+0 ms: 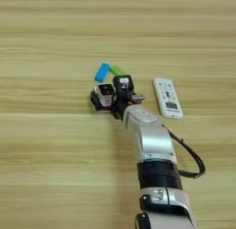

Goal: Move the objects on the table

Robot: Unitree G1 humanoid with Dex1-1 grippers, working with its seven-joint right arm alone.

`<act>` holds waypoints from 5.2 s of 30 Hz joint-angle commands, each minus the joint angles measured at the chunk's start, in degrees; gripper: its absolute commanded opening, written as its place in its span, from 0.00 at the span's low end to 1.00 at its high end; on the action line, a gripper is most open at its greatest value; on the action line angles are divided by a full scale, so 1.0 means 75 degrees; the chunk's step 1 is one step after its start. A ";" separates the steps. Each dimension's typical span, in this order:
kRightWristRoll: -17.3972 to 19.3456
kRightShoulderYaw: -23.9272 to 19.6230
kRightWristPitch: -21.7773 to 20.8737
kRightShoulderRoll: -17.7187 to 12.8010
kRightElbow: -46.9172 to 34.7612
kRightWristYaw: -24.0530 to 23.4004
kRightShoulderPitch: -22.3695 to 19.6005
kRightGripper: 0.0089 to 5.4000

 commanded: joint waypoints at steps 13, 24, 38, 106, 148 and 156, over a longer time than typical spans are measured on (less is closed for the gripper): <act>0.0244 -0.0360 -0.0730 -0.0139 -0.0450 -0.0150 -0.0561 1.00; 0.0317 -0.0693 -0.0959 -0.0181 -0.0694 -0.0426 -0.0583 1.00; 0.0436 -0.1378 -0.1096 -0.0502 -0.0649 -0.0754 -0.0621 1.00; -0.0420 -0.1378 -0.1938 -0.2078 0.2826 -0.1190 -0.0885 1.00; -0.0281 -0.1258 -0.1593 -0.2156 0.3735 -0.0791 -0.1207 0.81; -0.0292 -0.1208 -0.1626 -0.2157 0.3823 -0.0750 -0.1233 0.66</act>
